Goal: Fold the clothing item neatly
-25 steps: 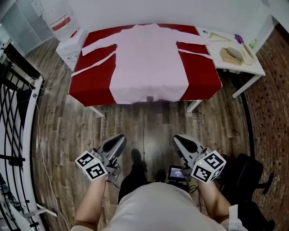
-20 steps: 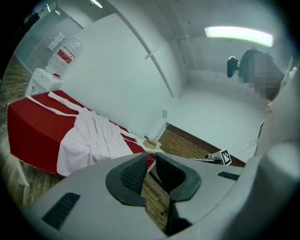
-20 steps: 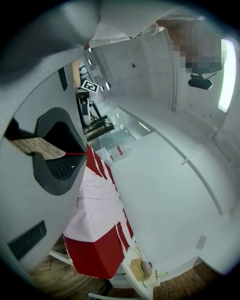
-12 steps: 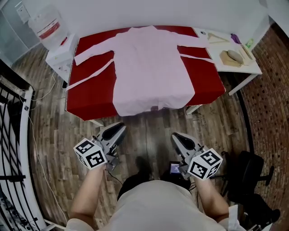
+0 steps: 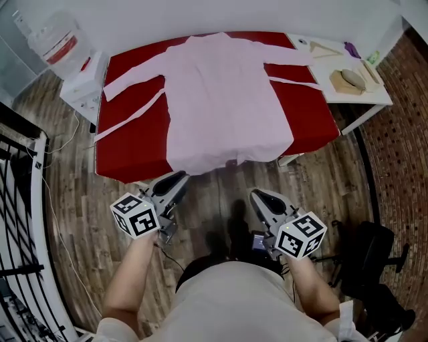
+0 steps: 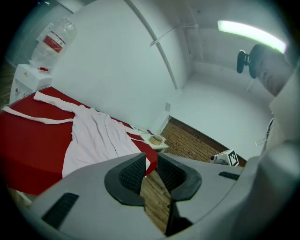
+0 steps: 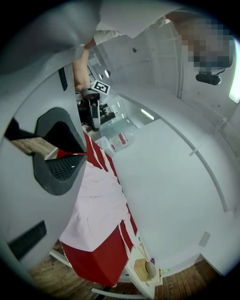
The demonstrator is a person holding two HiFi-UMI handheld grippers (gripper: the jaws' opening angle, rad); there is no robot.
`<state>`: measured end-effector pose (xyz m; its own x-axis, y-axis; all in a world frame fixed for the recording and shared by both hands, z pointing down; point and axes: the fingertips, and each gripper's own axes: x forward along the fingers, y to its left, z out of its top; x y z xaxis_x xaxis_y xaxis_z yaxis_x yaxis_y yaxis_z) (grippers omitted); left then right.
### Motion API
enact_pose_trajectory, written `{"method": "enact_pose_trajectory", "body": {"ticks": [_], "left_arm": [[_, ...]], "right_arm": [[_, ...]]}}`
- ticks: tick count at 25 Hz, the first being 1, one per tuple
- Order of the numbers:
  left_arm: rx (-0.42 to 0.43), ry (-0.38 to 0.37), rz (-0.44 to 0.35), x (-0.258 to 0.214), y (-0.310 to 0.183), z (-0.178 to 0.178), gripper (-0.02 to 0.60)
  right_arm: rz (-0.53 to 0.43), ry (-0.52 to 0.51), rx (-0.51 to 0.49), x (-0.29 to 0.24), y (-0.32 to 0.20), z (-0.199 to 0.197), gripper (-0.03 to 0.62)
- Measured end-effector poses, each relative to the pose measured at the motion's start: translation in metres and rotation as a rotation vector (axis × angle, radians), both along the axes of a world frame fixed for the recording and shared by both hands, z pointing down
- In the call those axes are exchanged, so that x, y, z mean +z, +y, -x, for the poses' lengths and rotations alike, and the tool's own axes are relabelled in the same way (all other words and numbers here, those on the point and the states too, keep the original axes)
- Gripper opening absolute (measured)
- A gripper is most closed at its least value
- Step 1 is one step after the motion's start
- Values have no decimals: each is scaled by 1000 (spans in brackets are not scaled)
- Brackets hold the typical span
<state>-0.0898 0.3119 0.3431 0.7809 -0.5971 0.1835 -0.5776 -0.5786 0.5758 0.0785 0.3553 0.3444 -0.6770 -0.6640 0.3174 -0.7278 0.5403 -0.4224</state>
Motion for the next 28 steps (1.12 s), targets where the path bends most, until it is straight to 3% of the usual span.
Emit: {"method": "enact_pose_trajectory", "body": {"ticks": [8, 19, 28], "left_arm": [[-94, -77, 51, 14, -94, -3, 86], [-132, -218, 142, 52, -211, -27, 109], [-84, -437, 200, 88, -310, -19, 142]], "right_arm": [[43, -24, -70, 23, -81, -8, 14], [143, 8, -177, 71, -165, -15, 14], [221, 68, -137, 115, -201, 6, 14]]}}
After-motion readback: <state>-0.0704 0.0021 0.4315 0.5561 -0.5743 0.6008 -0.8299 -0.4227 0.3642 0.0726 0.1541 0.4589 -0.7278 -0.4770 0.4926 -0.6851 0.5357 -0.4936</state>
